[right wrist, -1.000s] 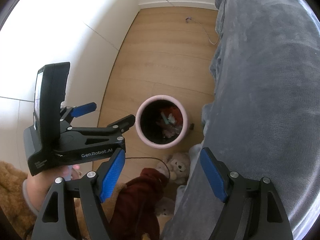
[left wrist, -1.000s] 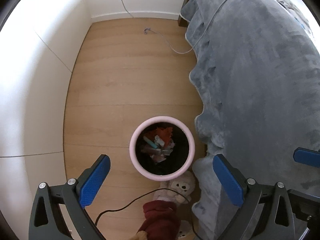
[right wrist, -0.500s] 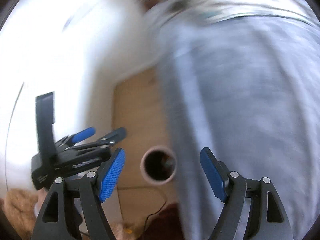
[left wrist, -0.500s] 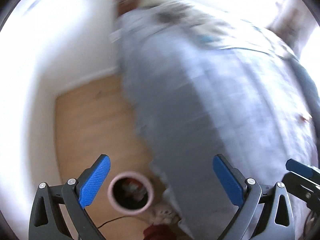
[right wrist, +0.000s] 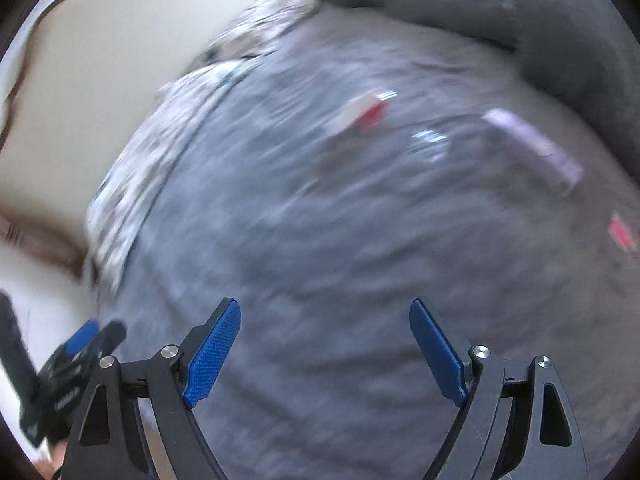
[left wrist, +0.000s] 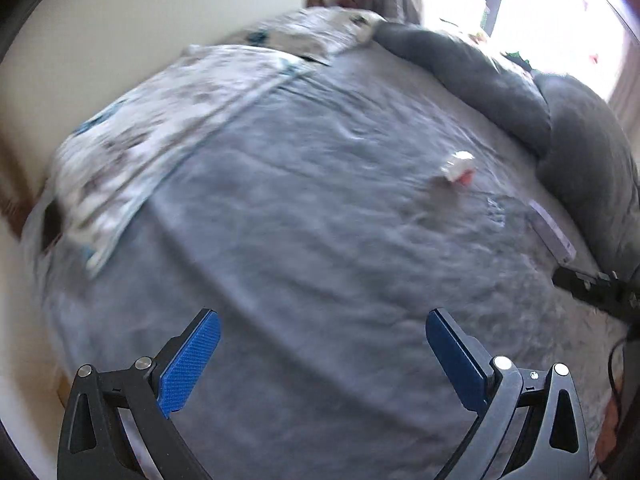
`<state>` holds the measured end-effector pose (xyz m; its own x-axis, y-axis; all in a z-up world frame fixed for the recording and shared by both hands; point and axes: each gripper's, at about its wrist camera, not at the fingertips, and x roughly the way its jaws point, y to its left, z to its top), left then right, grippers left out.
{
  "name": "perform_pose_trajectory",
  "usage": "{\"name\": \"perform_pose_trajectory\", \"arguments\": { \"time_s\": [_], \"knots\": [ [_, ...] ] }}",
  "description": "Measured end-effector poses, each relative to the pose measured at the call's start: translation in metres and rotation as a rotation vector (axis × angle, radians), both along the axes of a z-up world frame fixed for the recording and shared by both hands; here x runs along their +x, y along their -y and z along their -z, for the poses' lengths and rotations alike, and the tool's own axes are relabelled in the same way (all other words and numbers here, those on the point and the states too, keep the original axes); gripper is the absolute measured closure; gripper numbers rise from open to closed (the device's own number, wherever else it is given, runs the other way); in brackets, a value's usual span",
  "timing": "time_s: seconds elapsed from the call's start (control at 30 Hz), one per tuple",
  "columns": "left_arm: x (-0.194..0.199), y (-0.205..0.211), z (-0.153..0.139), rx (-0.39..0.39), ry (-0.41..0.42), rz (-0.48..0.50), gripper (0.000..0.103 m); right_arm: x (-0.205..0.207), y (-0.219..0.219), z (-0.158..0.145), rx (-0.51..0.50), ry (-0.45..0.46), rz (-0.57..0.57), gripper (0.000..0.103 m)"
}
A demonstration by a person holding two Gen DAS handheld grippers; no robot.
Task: Collect trash
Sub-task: 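Swing both open tools back over the bed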
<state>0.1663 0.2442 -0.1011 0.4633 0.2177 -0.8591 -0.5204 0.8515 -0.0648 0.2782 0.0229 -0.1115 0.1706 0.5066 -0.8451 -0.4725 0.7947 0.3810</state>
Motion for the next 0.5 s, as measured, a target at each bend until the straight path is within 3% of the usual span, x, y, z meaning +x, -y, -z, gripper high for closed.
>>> {"name": "perform_pose_trajectory", "arguments": {
  "time_s": [0.2, 0.37, 0.5],
  "knots": [
    [0.076, 0.009, 0.004, -0.005, -0.026, 0.068, 0.001, 0.097, -0.011, 0.032, -0.065, -0.079, 0.091, 0.017],
    [0.126, 0.003, 0.018, 0.021, -0.075, 0.117, 0.001, 0.146, -0.045, 0.064, -0.15, -0.097, 0.065, 0.017],
    [0.159, -0.014, 0.037, 0.052, -0.124, 0.099, 0.001, 0.183, -0.066, 0.092, -0.176, -0.128, 0.082, 0.017]
  ]
}}
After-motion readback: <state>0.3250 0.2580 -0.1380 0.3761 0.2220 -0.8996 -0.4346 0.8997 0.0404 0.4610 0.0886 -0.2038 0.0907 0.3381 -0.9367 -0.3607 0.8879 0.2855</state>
